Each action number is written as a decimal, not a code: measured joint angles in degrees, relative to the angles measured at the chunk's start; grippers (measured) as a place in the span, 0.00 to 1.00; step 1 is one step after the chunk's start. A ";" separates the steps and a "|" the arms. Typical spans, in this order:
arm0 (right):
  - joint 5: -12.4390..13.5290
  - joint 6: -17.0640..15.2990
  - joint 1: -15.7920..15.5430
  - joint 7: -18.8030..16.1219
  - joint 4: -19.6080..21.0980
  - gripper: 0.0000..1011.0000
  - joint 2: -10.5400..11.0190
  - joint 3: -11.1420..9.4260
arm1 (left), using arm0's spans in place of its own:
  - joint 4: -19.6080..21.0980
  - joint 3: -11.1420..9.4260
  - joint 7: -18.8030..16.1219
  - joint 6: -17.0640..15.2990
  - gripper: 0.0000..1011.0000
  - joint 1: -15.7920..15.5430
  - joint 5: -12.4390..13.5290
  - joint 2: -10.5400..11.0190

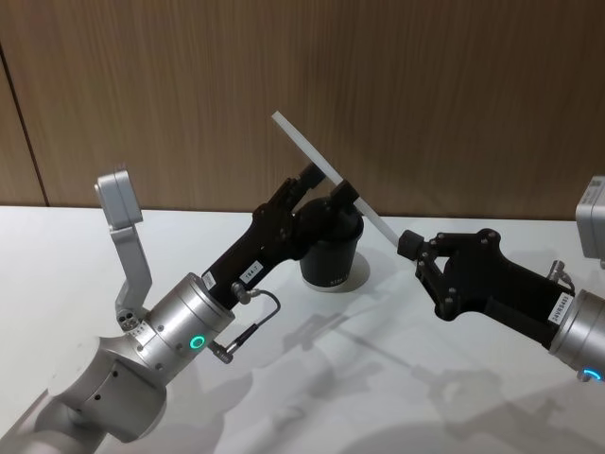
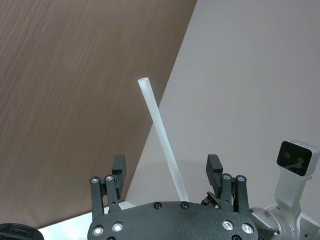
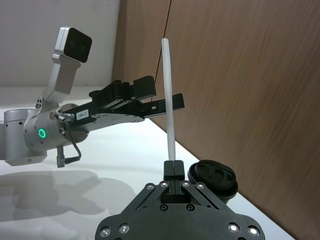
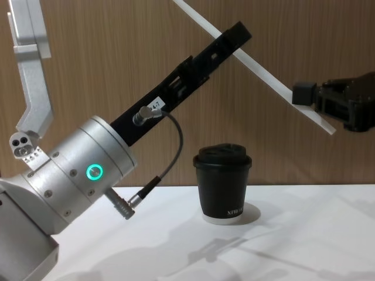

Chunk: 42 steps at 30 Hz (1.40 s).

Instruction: Pick up the straw with one hand, pass it to the other hand, and insert it into the cup.

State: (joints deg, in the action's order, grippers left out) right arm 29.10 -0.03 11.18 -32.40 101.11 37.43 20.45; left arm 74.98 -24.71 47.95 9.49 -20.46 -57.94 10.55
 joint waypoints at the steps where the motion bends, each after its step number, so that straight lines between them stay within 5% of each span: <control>1: 0.00 0.00 0.00 0.00 0.00 0.00 0.00 0.00 | 0.00 -0.03 -0.06 0.04 0.99 -0.03 -0.01 -0.02; 32: 0.00 0.00 0.00 0.00 0.00 0.00 0.00 0.00 | -0.17 -0.77 -1.38 0.71 0.99 -0.70 0.18 -0.14; 42: 0.00 0.00 0.00 0.00 0.00 0.00 0.00 0.00 | -0.30 -0.95 -1.70 0.87 0.78 -0.91 0.42 -0.19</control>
State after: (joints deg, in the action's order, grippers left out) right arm 29.10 -0.02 11.18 -32.40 101.11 37.43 20.45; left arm 74.68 -25.66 46.25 10.35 -21.36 -57.53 10.36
